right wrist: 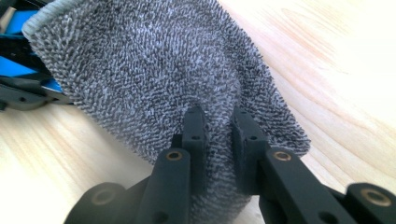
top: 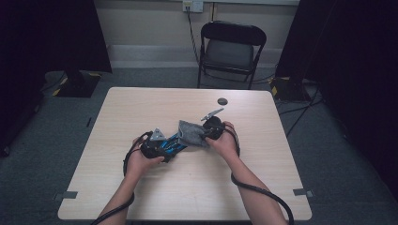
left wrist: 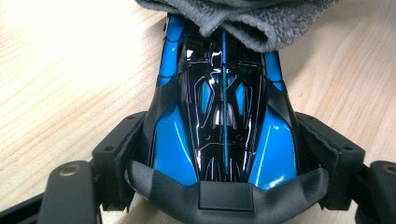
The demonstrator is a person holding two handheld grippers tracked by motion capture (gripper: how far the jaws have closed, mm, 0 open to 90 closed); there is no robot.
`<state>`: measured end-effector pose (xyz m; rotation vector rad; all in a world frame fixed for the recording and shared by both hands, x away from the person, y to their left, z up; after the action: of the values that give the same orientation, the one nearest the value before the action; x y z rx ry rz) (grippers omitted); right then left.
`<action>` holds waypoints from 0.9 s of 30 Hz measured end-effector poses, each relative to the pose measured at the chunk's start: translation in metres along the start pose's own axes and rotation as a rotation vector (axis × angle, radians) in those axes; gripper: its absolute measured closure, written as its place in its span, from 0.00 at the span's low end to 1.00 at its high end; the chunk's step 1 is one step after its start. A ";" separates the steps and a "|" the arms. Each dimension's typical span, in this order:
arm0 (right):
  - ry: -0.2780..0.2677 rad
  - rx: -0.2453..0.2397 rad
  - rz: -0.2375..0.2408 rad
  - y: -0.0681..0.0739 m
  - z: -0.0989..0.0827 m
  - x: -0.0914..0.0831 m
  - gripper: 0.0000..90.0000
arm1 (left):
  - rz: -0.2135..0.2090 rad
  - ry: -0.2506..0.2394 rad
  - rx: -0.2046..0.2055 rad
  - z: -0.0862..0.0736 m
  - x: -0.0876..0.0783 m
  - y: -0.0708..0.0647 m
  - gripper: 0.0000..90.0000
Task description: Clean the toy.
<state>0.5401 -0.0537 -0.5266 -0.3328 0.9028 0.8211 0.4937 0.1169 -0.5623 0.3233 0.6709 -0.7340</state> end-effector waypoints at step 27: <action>0.022 0.041 -0.052 -0.032 -0.020 -0.011 0.86 | 0.001 -0.001 -0.001 0.000 0.000 0.000 0.27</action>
<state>0.5493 -0.0912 -0.5322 -0.3285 0.9264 0.7519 0.4937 0.1168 -0.5623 0.3221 0.6707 -0.7327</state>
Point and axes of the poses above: each handheld gripper's, and its own axes: x roughly forward along the jaws, z roughly out of its top, y roughly to its left, the point moved 9 cm from there along x, roughly forward along the jaws, and after that the axes turned 5 degrees about z, right-handed, at the moved point
